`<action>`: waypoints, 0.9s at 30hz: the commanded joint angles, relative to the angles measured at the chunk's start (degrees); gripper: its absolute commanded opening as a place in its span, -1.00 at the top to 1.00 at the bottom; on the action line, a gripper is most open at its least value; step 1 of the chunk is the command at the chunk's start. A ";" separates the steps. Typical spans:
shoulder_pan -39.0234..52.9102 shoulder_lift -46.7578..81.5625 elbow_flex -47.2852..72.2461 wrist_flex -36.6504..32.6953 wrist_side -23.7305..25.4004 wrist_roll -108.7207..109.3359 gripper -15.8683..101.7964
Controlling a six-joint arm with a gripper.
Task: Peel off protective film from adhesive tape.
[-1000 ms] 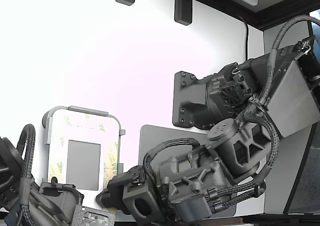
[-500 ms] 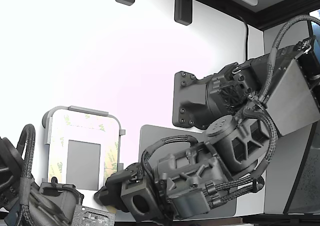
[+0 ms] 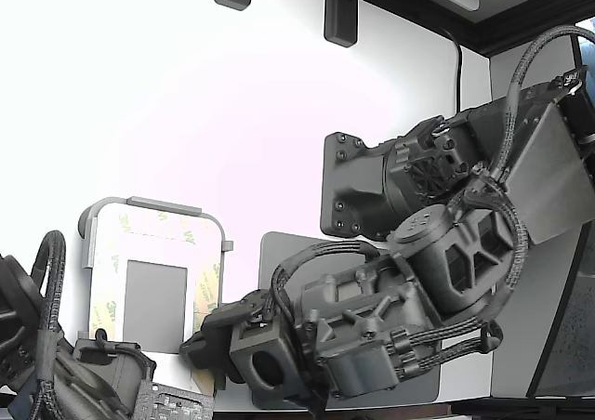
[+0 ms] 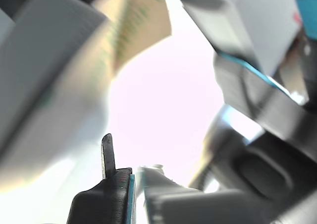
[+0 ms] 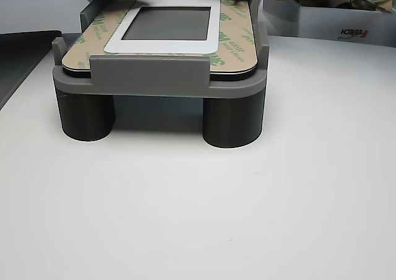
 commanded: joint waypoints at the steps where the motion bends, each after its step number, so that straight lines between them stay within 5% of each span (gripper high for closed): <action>1: -1.05 3.43 -3.87 6.06 1.41 0.97 -0.60; 2: -1.05 4.48 -4.39 8.17 2.20 1.32 -0.97; 8: -1.05 14.33 -4.92 20.13 2.90 9.23 -0.95; 13: -6.77 24.43 0.26 20.65 -1.49 18.54 -0.97; 18: -13.27 36.30 4.22 19.51 -5.89 38.85 -0.61; 20: -16.88 40.96 5.45 16.88 -6.15 58.27 -0.97; 27: -30.06 53.79 6.68 26.28 -9.49 92.46 -0.97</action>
